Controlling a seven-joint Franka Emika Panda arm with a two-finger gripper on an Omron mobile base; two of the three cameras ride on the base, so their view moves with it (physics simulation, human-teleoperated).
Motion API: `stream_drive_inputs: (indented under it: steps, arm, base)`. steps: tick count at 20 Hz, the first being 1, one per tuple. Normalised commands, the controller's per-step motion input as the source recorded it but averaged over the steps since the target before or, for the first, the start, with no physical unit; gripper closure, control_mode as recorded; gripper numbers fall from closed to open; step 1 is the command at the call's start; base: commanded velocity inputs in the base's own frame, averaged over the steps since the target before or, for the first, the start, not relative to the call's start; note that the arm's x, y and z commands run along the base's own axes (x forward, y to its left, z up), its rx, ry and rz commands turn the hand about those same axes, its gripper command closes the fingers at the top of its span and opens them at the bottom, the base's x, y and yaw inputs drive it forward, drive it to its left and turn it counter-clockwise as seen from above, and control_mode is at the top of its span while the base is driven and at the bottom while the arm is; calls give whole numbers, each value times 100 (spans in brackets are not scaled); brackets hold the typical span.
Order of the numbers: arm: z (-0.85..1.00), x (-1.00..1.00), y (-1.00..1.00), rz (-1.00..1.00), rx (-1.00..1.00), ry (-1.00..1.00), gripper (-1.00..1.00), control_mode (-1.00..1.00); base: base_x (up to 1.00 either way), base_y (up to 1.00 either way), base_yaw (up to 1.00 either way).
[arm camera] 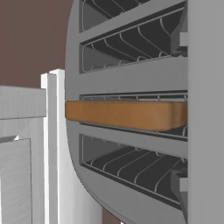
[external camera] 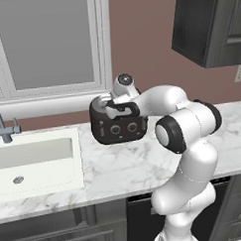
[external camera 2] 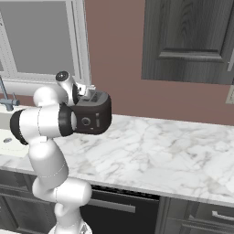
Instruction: Start the toaster. Once the lever pops up, take the bread to the plate on the dining counter.
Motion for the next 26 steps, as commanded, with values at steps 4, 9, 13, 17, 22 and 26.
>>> stream_drive_inputs:
  steps: [4,9,13,17,22,26]
  arm:
    - [0,0,0,0,0,0,-100,-100]
    - [0,0,0,0,0,0,-100,-100]
    - [0,0,0,0,0,0,-100,-100]
    - [0,3,0,0,0,0,-100,-100]
    - [0,1,0,0,0,0,-100,-100]
    - [0,0,0,0,0,0,-100,-100]
  base:
    - [0,0,0]
    - [0,0,0]
    - [0,0,0]
    - [0,0,0]
    - [0,0,0]
    - [0,0,0]
